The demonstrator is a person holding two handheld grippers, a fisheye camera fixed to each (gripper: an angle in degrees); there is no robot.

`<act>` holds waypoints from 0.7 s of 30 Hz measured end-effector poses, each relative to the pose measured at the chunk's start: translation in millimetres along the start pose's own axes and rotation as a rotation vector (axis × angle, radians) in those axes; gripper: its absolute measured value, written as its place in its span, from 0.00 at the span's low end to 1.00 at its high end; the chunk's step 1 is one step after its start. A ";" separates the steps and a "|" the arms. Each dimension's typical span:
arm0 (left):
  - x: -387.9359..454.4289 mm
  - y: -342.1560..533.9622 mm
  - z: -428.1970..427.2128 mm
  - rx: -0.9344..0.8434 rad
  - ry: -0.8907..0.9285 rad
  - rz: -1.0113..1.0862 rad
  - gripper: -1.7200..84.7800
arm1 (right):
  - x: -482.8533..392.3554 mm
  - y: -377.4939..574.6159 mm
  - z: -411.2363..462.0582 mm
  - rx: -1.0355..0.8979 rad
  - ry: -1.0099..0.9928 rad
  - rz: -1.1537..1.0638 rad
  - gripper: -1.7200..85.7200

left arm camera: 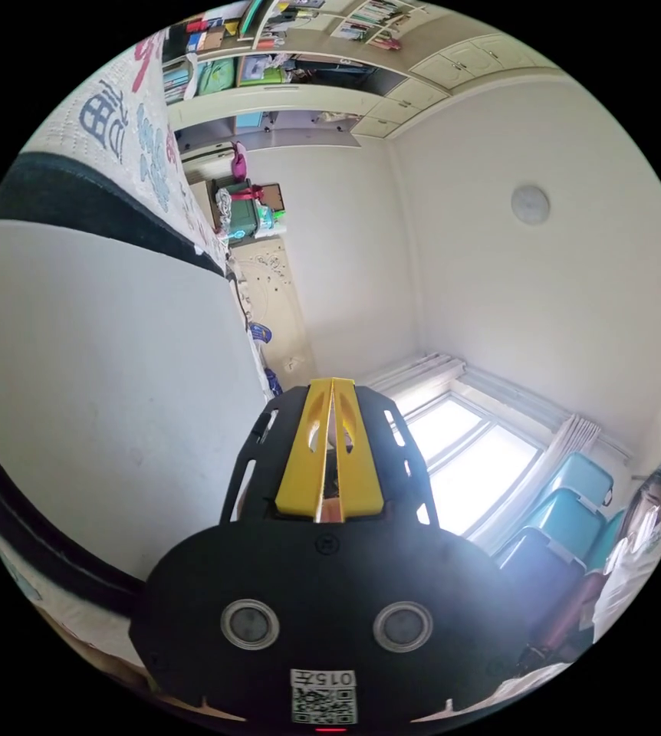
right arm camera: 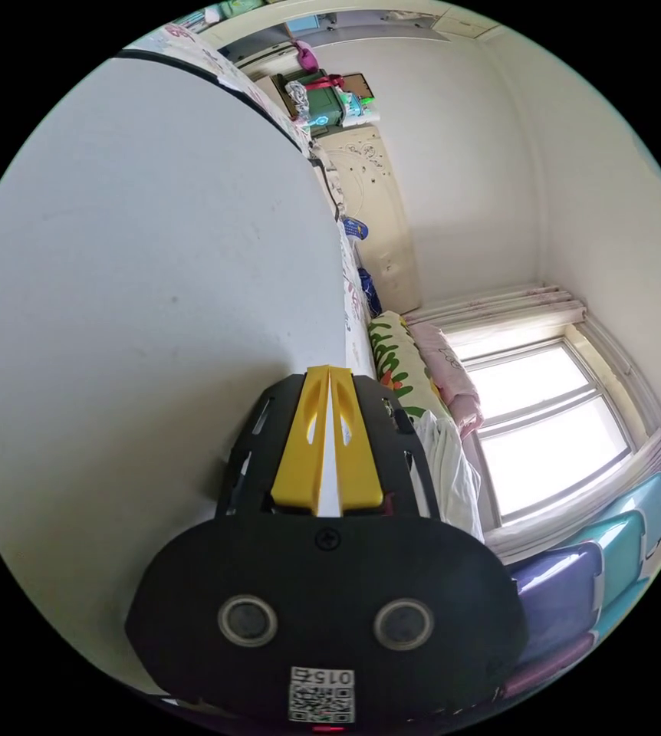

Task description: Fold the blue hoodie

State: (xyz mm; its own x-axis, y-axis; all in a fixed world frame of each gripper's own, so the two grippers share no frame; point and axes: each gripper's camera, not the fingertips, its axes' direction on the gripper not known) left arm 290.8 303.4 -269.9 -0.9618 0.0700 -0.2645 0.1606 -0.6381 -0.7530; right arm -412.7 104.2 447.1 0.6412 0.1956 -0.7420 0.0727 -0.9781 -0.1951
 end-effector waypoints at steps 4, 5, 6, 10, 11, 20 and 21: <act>-8.2 15.1 -0.7 -0.035 0.021 0.028 0.01 | -20.8 -45.0 -66.9 0.014 0.059 -0.003 0.01; -9.8 20.1 -0.7 -0.050 0.017 0.040 0.01 | -23.5 -57.2 -88.5 0.015 0.057 -0.003 0.01; -10.6 22.7 -0.9 -0.056 0.016 0.046 0.01 | -24.5 -63.3 -99.7 0.009 0.058 -0.002 0.01; -13.5 42.9 -4.3 -0.077 0.067 0.091 0.01 | 0.6 -96.0 -191.9 0.053 0.005 0.095 0.01; -9.2 49.1 -3.9 -0.103 0.113 0.106 0.01 | 30.4 -95.8 -226.9 0.107 -0.039 0.194 0.01; 98.7 122.8 63.8 -0.498 0.336 0.688 0.01 | 353.4 60.2 -394.5 0.508 -0.638 0.723 0.01; 101.6 129.5 71.8 -0.517 0.335 0.711 0.01 | 367.7 70.4 -401.5 0.534 -0.640 0.731 0.01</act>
State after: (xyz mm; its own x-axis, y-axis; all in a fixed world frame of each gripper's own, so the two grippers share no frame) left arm 198.0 172.8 -351.1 -0.4996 0.0631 -0.8639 0.8413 -0.2024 -0.5013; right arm 134.9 78.8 418.0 -0.1297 -0.2647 -0.9556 -0.5998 -0.7464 0.2882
